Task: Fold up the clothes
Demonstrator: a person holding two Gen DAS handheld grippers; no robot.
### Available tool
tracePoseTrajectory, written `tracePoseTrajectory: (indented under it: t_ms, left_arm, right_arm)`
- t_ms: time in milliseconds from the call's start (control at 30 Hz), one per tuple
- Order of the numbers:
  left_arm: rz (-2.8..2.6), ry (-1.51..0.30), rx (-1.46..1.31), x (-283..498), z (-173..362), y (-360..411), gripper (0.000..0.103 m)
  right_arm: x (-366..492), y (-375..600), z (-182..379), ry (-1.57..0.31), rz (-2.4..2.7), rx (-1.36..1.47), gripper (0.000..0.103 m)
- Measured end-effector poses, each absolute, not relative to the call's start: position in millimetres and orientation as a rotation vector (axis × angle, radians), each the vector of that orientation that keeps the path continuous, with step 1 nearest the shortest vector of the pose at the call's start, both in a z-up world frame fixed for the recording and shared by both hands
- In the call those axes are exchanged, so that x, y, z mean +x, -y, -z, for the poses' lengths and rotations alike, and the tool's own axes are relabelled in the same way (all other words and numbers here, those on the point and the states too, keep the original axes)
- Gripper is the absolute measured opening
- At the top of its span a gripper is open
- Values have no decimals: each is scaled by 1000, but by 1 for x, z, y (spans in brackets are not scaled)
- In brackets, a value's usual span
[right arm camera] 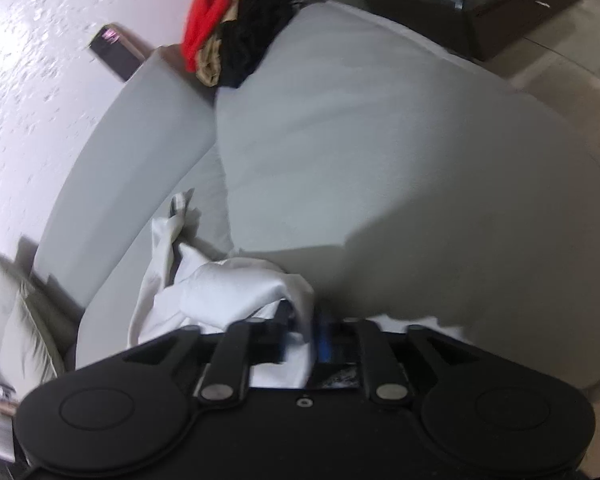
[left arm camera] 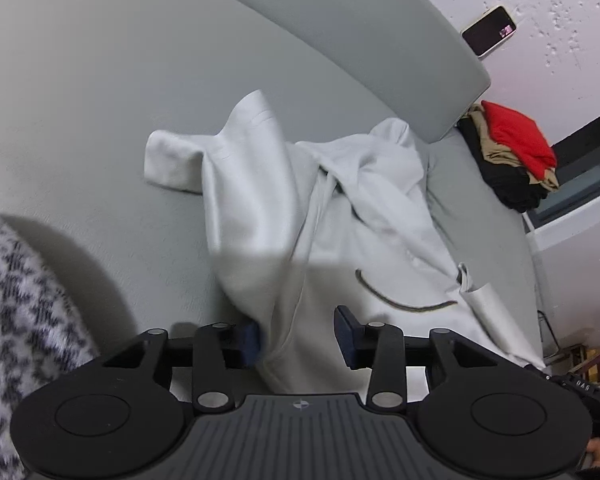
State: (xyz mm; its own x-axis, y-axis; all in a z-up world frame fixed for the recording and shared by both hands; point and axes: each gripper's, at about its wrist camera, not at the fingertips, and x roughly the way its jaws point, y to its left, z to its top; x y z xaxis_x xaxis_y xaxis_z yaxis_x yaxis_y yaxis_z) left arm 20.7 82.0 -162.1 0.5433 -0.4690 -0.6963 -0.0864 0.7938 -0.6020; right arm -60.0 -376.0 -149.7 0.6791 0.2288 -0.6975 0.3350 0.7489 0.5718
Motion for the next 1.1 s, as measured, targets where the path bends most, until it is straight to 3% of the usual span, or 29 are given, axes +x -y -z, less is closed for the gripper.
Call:
tracePoseTrajectory:
  t_ms: [100,133,167,233,267,333,500,733,1100]
  left_arm:
    - [256,-978,-728,22,170,-88,38]
    - [256,-977,-751,23,174,-91,32]
    - [250,-987,-752,25,176,-90,17]
    - [234,-1018,-729,31,180,-84,2]
    - [232,-1021,-711,32,176,-82,1]
    - [230,-1010,-670,32,162,-76,0]
    - [279,-897,-676,56,84,-79,0]
    - [286,-423,-779,41,-104,-135,0]
    - [320,-87,-829,-48,-208,-161,0]
  right_arm:
    - [-63,375,149,-825,12,702,32]
    - [-64,375,148,-816,1,692,32]
    - [-63,373,149,-808,-5,677,31]
    - [-60,366,149,-812,2,623,16]
    - [-57,361,149,-823,11,595,3]
    - [-54,353,146,-851,50,597,3]
    - [-43,353,121,-822,-30,1017,2]
    - [-66,352,7,-530,-98,1061,2]
    - [-127,342,-151,-70,-223,1060,2]
